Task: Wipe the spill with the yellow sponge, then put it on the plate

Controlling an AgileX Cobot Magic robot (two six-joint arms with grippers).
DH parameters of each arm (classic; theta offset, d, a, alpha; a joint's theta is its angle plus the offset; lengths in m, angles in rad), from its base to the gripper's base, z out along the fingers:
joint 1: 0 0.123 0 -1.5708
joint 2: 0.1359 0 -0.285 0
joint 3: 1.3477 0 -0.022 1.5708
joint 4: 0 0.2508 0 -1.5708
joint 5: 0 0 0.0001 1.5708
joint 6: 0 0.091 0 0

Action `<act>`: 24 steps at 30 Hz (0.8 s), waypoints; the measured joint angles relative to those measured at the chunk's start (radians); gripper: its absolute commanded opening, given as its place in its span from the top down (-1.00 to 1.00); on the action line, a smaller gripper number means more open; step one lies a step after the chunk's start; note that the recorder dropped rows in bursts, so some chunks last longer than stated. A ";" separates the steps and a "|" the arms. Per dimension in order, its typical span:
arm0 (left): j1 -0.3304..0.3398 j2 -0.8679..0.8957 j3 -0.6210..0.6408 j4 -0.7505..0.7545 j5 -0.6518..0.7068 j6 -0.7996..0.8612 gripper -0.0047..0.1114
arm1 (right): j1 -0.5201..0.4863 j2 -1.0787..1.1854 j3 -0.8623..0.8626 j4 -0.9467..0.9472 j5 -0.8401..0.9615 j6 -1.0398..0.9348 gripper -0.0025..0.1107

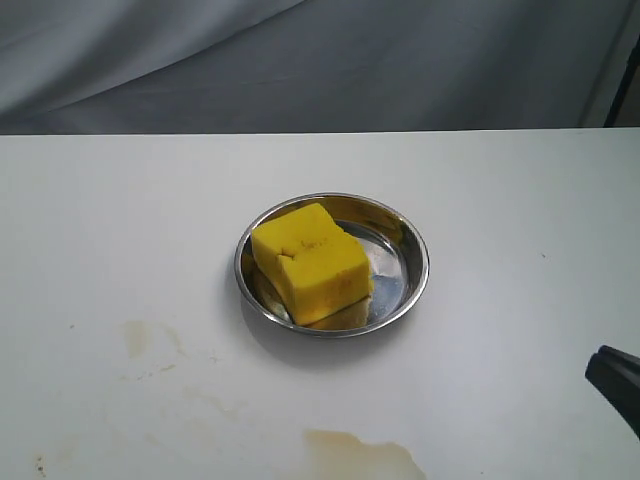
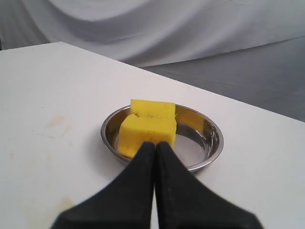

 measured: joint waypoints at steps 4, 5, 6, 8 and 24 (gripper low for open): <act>0.000 0.000 0.000 0.000 0.000 0.000 0.92 | 0.000 -0.085 0.024 -0.002 0.002 -0.014 0.96; 0.000 0.000 0.000 0.000 0.000 0.000 0.92 | 0.000 -0.101 0.024 -0.002 0.002 -0.017 0.96; 0.000 0.000 0.000 0.000 0.000 0.000 0.92 | 0.000 -0.115 0.024 -0.002 0.002 -0.024 0.96; 0.000 0.000 0.000 0.000 0.000 0.000 0.92 | 0.000 -0.147 0.024 -0.003 0.003 -0.046 0.96; 0.000 0.000 0.000 0.000 0.000 0.000 0.92 | -0.205 -0.229 0.024 -0.014 0.264 -0.085 0.96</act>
